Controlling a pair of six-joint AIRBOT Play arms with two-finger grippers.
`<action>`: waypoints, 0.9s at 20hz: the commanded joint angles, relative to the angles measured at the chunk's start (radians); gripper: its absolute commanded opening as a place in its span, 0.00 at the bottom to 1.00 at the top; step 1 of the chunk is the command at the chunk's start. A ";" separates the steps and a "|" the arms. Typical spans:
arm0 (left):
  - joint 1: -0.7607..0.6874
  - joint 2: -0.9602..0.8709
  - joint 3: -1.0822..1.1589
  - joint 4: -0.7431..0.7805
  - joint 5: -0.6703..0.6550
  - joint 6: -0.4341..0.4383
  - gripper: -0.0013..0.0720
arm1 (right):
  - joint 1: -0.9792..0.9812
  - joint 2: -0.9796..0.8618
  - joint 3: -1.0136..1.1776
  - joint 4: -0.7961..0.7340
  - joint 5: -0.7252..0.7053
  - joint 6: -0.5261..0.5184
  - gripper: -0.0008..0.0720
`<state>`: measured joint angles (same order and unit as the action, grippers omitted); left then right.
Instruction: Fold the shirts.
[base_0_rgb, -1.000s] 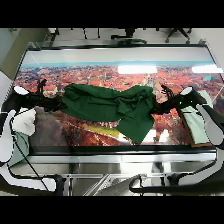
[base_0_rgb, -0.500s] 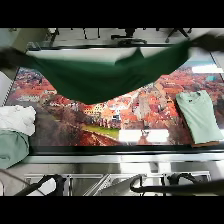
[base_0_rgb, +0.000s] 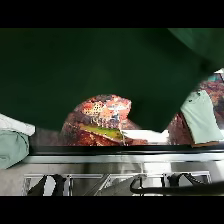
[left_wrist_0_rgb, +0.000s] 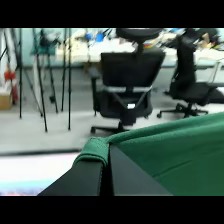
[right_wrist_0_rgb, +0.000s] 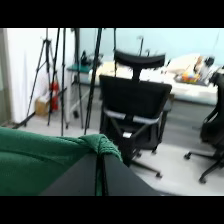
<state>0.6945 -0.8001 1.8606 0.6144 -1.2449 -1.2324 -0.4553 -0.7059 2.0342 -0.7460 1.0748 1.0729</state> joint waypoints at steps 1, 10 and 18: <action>-0.043 -0.034 -0.180 -0.144 -0.008 0.122 0.04 | -0.008 -0.108 -0.071 0.136 0.147 -0.014 0.04; -0.596 -0.811 -0.224 0.245 0.048 0.165 0.04 | 0.177 -0.614 -0.527 0.156 0.023 -0.196 0.04; -0.575 -1.227 0.132 0.305 -0.140 0.069 0.04 | 0.183 -0.873 -0.413 0.094 -0.032 -0.212 0.04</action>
<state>0.1131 -1.9320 1.8984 0.8665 -1.2743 -1.1255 -0.2707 -1.5333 1.5978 -0.5995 1.0153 0.8680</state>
